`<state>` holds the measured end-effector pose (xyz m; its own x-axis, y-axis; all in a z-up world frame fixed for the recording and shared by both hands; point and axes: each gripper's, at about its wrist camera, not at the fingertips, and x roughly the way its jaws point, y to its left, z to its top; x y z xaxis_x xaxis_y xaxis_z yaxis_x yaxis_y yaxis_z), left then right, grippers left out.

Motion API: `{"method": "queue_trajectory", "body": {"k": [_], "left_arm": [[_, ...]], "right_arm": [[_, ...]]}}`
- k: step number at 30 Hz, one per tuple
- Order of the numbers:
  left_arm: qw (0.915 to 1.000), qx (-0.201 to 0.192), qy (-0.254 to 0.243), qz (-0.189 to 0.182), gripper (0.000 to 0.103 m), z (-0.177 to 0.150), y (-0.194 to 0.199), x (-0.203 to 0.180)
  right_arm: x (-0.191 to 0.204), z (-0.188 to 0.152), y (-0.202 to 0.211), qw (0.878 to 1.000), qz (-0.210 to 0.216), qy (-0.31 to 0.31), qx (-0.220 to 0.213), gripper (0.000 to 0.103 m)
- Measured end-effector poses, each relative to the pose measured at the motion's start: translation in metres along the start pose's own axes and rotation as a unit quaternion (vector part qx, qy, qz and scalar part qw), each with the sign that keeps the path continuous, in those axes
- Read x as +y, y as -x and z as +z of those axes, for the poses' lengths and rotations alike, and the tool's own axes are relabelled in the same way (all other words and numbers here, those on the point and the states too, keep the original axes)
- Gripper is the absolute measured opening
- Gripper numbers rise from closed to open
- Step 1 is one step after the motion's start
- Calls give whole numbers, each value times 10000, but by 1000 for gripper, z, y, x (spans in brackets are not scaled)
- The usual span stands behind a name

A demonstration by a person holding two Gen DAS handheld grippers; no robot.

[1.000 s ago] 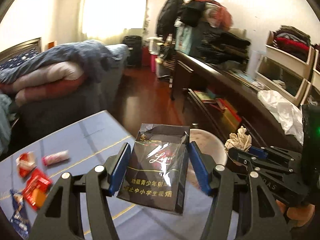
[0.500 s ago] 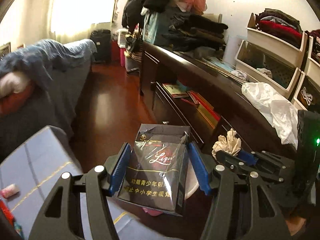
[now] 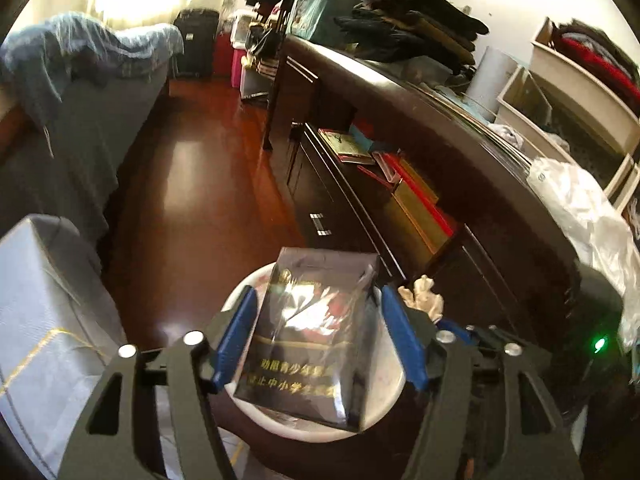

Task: Collect trash
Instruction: 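Carry the pack and tan paper over the pink bin and open both tools, then move both tools back over the table toward the orange items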

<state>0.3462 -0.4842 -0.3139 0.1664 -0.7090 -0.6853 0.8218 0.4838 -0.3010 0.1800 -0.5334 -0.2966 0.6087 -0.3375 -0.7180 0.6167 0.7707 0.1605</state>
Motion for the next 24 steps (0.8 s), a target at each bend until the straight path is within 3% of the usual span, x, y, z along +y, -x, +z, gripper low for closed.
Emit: {"method": "queue_trajectory", "body": {"k": [3,10,18,24], "left_arm": [[9998,-83,94,-140,86,1,-1,4],[9995,-298,89,-28,88,1,20,4],[9923,-758,51,974,93,-17,97,11],[9752,-977,390,1946,96,-51,167,40]], "right_arm": [[-1,-1,-4,10000,-16,-29,-23,46],[6,-4,5,9999,-140,54,-26,54],[28,-9,37,9999,-54,131,16,62],[76,-21,71,9983,359,452,33,69]]}}
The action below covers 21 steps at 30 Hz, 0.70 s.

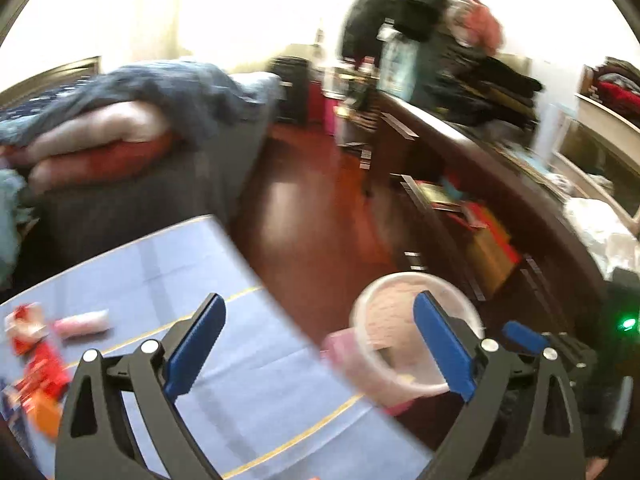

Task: Collect trash
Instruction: 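Move both tools back over the table toward the orange items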

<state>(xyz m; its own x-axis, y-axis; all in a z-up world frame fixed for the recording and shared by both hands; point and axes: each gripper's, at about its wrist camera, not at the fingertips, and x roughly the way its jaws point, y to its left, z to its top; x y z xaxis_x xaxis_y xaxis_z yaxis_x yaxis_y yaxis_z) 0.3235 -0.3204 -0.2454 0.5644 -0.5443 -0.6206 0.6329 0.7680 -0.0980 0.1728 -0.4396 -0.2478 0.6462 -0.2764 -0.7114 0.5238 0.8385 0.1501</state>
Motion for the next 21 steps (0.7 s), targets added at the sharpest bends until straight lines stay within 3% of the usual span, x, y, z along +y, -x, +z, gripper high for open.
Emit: {"method": "queue_trajectory", "body": {"k": [6,14,19,21], "left_arm": [[9940,31,556,945,97,-27,48,76],[9743,163,993,2015,97,-60,77,166],[9722,539,1132,1976,95,-74,56,206],[9739,670,1097,1873,86,-78,44,218]], "right_arm": [[74,-11,22,9955,713,625,26,72],[152,-33,33,9827,1283,1327,149,72],[181,-44,34,9770,1419,1575,226,72],[189,-46,33,9761,1419,1629,249,72]]}}
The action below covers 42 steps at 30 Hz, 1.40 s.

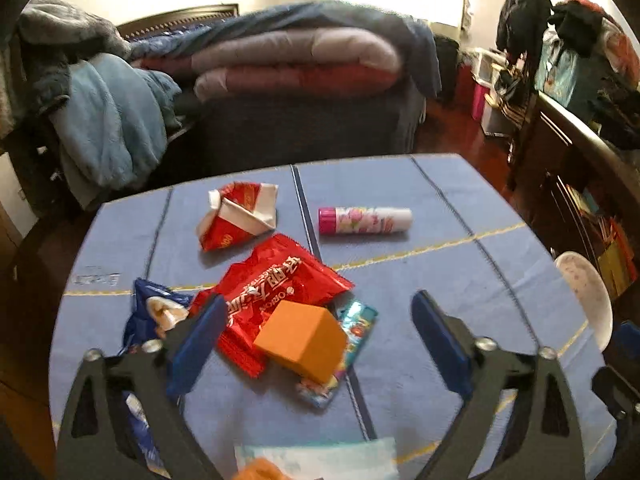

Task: Collect trash
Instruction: 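Move both tools back over the table toward the orange items, then grasp the orange sponge cube with the left tool while the right tool grasps the orange bear snack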

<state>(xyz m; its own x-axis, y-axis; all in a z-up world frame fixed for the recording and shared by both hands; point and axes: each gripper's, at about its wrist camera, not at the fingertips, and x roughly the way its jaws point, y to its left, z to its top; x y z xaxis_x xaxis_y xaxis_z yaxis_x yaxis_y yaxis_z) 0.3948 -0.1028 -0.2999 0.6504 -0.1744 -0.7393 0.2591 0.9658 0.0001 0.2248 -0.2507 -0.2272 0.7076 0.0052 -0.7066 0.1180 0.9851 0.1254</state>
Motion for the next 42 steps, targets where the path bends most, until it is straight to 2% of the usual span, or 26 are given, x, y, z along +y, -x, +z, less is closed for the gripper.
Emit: {"method": "queue_trajectory", "body": {"k": [2,3,7,8,9,12,17,23,25,28,35,41,42], "left_arm": [[9999,145,-55,-38,69,0,-13,3],[9997,205,-63,-89,65,-2,-18,3],[9992,328,0,-216,63,-7,-33,8],[9994,299,-8,-199,57,-9,-33,9],[9995,263,-23,-158,48,-9,-32,10],[9985,183,182,-482,48,-10,-23,19],[9971,-253,500,-512,48,-13,21,44],[9952,-597,757,-139,48,-21,69,78],[9945,-606,852,-25,48,-24,77,89],[9932,-591,998,71,48,-30,84,107],[9913,-542,1198,78,48,-41,89,130],[9911,-630,1168,70,48,-43,94,131],[9912,-637,1158,66,48,-44,94,130]], "right_arm": [[0,0,-1,10000,-9,25,36,72],[2,0,-3,10000,-21,38,55,72],[9,2,-7,9999,-49,66,102,72],[11,3,-8,9999,-52,79,115,72],[13,4,-10,9999,-52,93,128,72],[23,5,-13,9997,0,164,161,72],[50,2,-17,9987,219,415,218,72],[91,-5,-20,9950,600,731,311,72],[106,-9,-22,9927,782,849,356,76],[124,-15,-26,9893,944,1014,450,85],[157,-23,-29,9820,1202,1375,477,85],[188,-21,-47,9758,1418,1559,589,66],[190,-21,-49,9754,1409,1580,615,57]]}}
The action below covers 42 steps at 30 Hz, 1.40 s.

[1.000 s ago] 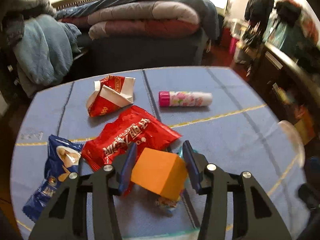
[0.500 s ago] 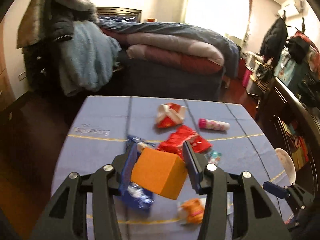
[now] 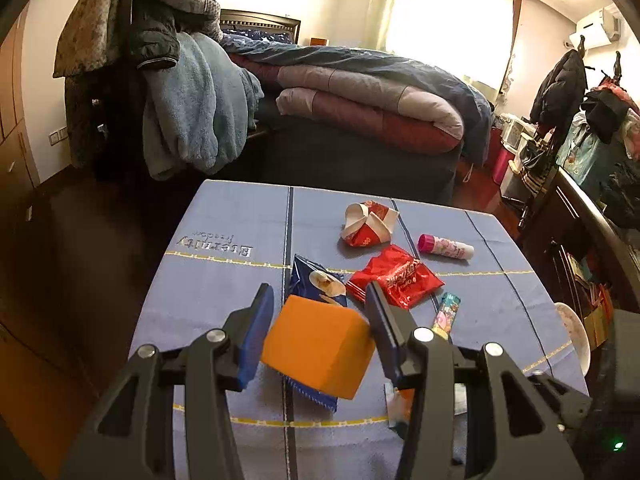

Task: Collect trash
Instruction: 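Grasp the orange sponge cube with the left tool while the right tool grasps the orange bear snack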

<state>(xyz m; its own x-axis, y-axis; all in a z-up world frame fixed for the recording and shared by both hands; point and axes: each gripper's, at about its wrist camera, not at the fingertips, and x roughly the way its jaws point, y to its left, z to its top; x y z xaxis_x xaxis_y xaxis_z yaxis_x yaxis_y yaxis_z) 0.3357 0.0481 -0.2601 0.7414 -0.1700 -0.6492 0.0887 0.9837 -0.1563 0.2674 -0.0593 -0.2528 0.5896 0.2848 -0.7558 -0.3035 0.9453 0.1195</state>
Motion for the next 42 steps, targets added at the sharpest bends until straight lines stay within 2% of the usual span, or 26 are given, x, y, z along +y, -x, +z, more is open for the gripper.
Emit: {"method": "queue_trajectory", "body": {"k": [1,3,8,9,16,28,35,42], "left_arm": [[10000,-5,-12,-6,48,0,0,0],[10000,-3,-11,12,48,0,1,1],[10000,-29,-11,7,48,0,4,2],[10000,-42,-12,5,48,0,5,1],[9999,-87,-103,-30,48,1,15,-16],[9976,-220,-565,-326,48,6,39,-85],[9923,-338,-970,-689,48,15,47,-147],[9798,-409,-1515,-1236,48,14,47,-227]], "right_arm": [[2,1,-6,10000,-7,26,64,46],[3,1,-13,9998,-21,23,197,29],[-6,-2,1,9999,50,-109,9,27],[-8,-2,6,9999,42,-140,-34,24],[-29,-11,34,9992,-36,-358,-182,24],[-88,-30,90,9937,-184,-938,-579,24],[-132,-47,129,9861,-435,-1317,-914,24],[-187,-70,162,9718,-848,-1861,-1172,24]]}}
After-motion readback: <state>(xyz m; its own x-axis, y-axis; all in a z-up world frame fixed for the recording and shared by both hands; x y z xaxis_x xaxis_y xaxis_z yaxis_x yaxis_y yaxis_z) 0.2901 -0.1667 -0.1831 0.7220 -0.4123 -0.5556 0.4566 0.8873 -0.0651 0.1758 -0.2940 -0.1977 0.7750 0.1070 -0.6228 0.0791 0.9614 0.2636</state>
